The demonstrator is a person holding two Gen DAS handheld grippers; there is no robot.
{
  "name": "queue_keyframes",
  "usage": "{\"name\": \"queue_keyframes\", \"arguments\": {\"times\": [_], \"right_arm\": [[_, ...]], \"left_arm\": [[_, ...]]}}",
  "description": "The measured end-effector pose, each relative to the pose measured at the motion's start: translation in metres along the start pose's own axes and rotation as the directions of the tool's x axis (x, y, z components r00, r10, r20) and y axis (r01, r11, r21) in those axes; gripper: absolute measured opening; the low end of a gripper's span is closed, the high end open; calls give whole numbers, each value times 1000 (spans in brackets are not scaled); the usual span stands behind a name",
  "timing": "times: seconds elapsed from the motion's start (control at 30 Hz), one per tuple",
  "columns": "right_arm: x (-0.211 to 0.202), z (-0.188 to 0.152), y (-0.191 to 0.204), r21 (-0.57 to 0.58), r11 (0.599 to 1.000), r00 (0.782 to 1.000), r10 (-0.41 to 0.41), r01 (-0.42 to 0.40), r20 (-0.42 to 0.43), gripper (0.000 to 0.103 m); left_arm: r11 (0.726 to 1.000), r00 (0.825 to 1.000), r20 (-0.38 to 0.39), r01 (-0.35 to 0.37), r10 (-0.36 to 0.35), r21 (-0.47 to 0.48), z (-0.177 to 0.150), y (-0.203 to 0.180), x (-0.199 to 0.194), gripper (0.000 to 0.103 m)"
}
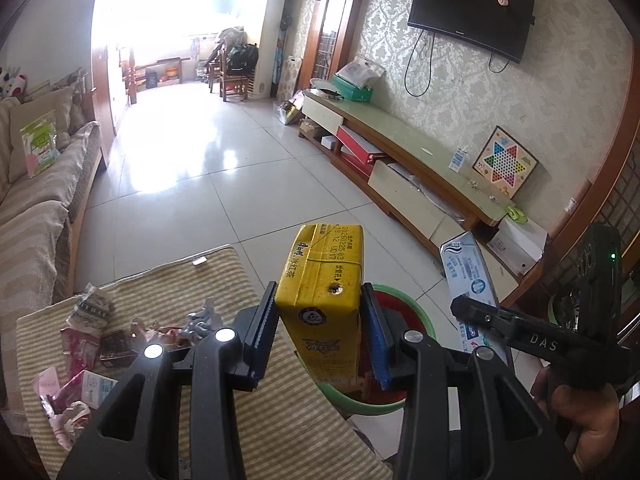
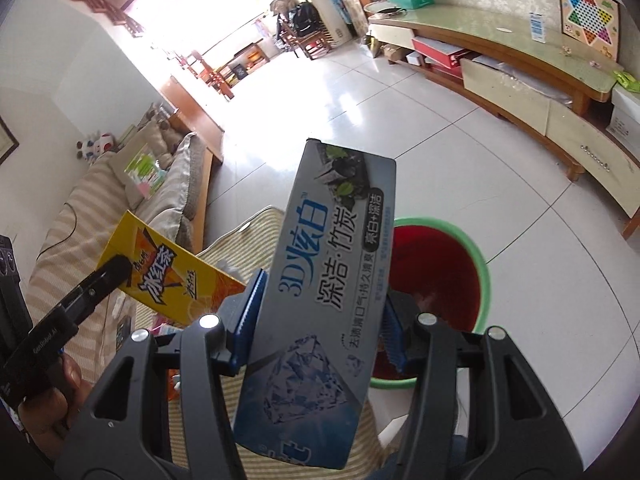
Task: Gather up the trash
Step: 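Carry the toothpaste box and yellow juice box over the red bin and release both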
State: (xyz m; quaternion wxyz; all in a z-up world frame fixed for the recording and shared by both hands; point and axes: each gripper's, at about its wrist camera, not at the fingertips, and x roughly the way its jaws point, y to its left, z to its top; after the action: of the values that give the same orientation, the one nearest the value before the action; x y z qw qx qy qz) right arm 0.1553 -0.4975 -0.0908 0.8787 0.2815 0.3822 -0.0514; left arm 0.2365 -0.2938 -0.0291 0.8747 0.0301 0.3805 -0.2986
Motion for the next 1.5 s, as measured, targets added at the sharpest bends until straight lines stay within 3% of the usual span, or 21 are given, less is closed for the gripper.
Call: {"name": "queue_keyframes", "arguments": {"times": [0.27,0.53,1.3,1.33,1.4,1.5], "right_arm": [[21,13,-41,35,999,999,-38,39,-19,51],[45,5,-68,71,997,998,-39,43,-55,51],[67,-3,-59,45,996,993,-73,77,-88,51],[66,-3,-59,45,996,993,-73,78,-88,51],[67,-2,-58,45,996,993,-76,80,-88,51],[68,-3,-56,43,996,993,-76,80,-89,51]], "left_arm": [[998,998,-49,45,-44,34,4,-34,50,38],[996,996,-77,45,-39,76,3,-53,80,38],[996,990,-133,62,-53,64,2,-51,107,39],[996,990,-130,66,-58,57,2,-50,107,41],[997,991,-115,66,-61,44,4,-48,104,68],[997,993,-94,69,-66,35,4,-42,99,73]]}}
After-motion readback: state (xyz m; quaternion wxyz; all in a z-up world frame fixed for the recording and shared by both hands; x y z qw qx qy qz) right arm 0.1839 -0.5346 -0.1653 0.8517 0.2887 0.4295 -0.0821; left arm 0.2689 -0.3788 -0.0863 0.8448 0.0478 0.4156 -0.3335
